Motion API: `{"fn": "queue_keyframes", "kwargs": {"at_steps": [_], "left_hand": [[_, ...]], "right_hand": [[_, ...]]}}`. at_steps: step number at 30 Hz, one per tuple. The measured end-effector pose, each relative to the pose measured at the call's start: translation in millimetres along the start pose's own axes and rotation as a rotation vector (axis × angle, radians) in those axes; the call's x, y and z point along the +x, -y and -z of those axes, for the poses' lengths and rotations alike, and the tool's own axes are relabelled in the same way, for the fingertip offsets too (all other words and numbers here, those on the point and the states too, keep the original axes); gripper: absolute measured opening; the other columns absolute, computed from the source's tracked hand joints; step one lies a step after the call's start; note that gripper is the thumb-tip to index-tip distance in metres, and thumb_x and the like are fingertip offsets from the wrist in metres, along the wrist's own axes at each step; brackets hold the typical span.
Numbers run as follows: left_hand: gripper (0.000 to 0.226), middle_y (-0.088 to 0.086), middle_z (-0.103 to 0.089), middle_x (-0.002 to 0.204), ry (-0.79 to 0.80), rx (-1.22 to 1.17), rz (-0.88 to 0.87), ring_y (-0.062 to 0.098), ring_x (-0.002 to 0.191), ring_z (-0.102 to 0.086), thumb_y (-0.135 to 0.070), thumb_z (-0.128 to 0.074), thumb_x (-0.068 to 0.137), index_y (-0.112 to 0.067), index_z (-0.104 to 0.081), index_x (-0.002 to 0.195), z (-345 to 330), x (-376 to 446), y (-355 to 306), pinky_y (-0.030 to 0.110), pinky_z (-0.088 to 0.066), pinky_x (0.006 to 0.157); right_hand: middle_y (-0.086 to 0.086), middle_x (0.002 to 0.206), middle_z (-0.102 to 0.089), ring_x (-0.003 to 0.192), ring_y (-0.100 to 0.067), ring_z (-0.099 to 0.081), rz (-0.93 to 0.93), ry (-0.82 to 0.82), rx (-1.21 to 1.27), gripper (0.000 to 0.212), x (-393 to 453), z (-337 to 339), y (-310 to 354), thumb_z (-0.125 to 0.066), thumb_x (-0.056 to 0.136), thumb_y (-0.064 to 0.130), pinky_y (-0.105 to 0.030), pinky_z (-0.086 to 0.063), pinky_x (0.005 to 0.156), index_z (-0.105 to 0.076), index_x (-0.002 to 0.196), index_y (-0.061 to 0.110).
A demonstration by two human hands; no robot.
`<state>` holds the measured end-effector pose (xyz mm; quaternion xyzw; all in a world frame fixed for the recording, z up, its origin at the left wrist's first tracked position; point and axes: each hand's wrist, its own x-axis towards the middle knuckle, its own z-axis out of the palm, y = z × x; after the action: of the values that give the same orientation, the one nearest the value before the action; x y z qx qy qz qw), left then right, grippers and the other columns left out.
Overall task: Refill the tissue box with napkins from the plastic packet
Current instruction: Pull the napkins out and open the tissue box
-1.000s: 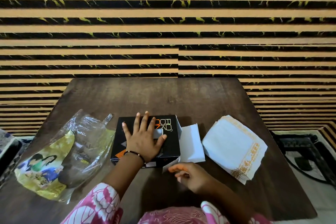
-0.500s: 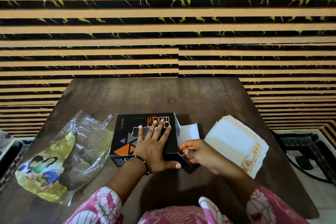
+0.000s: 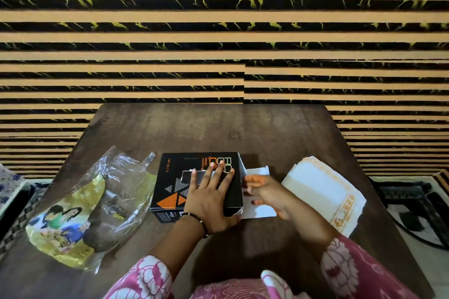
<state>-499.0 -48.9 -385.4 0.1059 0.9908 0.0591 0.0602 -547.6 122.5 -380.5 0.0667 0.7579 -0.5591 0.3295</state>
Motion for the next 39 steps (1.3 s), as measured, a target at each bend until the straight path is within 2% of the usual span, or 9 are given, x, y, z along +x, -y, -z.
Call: {"fn": "queue_keyframes", "kwargs": {"at_steps": [6,9,14,17,24,28,30,33,39], "left_hand": [[0.099,0.001,0.011,0.159,-0.028,-0.019,-0.046,0.020,0.145,0.018,-0.078,-0.035,0.072,-0.028,0.007,0.148,-2,0,3,0.048,0.012,0.117],[0.098,0.002,0.009,0.159,-0.033,-0.028,-0.052,0.020,0.145,0.016,-0.076,-0.037,0.073,-0.028,0.004,0.148,-2,-1,4,0.047,0.012,0.117],[0.099,0.002,0.011,0.159,-0.028,-0.012,-0.042,0.020,0.145,0.017,-0.076,-0.035,0.073,-0.027,0.007,0.148,-2,0,3,0.048,0.011,0.118],[0.099,0.002,0.014,0.159,-0.011,-0.002,-0.044,0.020,0.144,0.020,-0.075,-0.035,0.074,-0.027,0.010,0.147,-2,1,4,0.048,0.012,0.117],[0.100,0.001,0.014,0.158,-0.038,-0.017,-0.039,0.020,0.145,0.018,-0.078,-0.037,0.071,-0.029,0.006,0.148,-3,2,5,0.049,0.013,0.116],[0.096,0.007,-0.028,0.154,-0.094,-0.014,-0.063,0.027,0.142,-0.026,-0.077,-0.043,0.065,-0.025,-0.027,0.143,-7,-7,4,0.050,-0.008,0.110],[0.095,0.008,-0.039,0.149,-0.118,-0.002,-0.071,0.028,0.137,-0.037,-0.077,-0.045,0.062,-0.023,-0.035,0.140,-9,-11,6,0.050,-0.013,0.107],[0.097,0.007,-0.032,0.152,-0.121,-0.015,-0.079,0.028,0.140,-0.030,-0.082,-0.041,0.065,-0.025,-0.027,0.143,-10,-14,12,0.049,-0.009,0.109],[0.098,0.003,-0.019,0.157,-0.115,-0.043,-0.072,0.025,0.144,-0.013,-0.084,-0.038,0.066,-0.029,-0.018,0.145,-9,-15,17,0.048,0.002,0.111]], "right_hand": [[-0.015,0.134,-0.053,0.129,-0.028,-0.045,0.118,-0.188,0.087,0.031,30,-3,43,-0.043,0.097,0.018,-0.030,-0.035,0.087,-0.051,0.125,0.009],[-0.008,0.124,-0.059,0.116,-0.022,-0.053,0.144,-0.155,0.049,0.035,45,-14,60,-0.038,0.098,0.027,-0.031,-0.041,0.093,-0.056,0.122,0.009],[-0.005,0.081,-0.060,0.071,-0.014,-0.055,0.146,-0.154,-0.027,0.039,61,-24,67,-0.033,0.098,0.036,-0.024,-0.041,0.064,-0.063,0.086,0.013],[-0.001,0.077,-0.060,0.082,-0.020,-0.057,0.143,-0.157,-0.071,0.036,66,-28,60,-0.036,0.096,0.039,-0.030,-0.042,0.078,-0.056,0.072,0.021],[-0.004,0.132,-0.054,0.125,-0.023,-0.046,0.181,-0.246,-0.170,0.041,44,-10,39,-0.034,0.095,0.045,-0.038,-0.033,0.106,-0.049,0.127,0.024],[-0.015,0.149,-0.036,0.139,-0.026,-0.030,0.261,-0.318,-0.628,0.048,22,-11,-18,-0.036,0.097,0.026,-0.025,-0.019,0.110,-0.033,0.140,0.003],[-0.015,0.158,-0.012,0.147,-0.025,-0.006,0.277,-0.299,-0.849,0.069,20,-19,-45,-0.023,0.092,0.046,-0.025,0.000,0.117,-0.016,0.146,0.004],[-0.018,0.158,0.003,0.142,-0.024,0.026,0.233,-0.430,-1.017,0.094,28,-36,-74,-0.010,0.071,0.061,-0.029,0.015,0.114,-0.005,0.148,0.008],[-0.011,0.156,0.022,0.144,-0.030,0.017,0.169,-0.522,-1.001,0.105,50,-48,-95,-0.031,0.065,0.065,-0.042,0.000,0.113,0.007,0.148,0.013]]}}
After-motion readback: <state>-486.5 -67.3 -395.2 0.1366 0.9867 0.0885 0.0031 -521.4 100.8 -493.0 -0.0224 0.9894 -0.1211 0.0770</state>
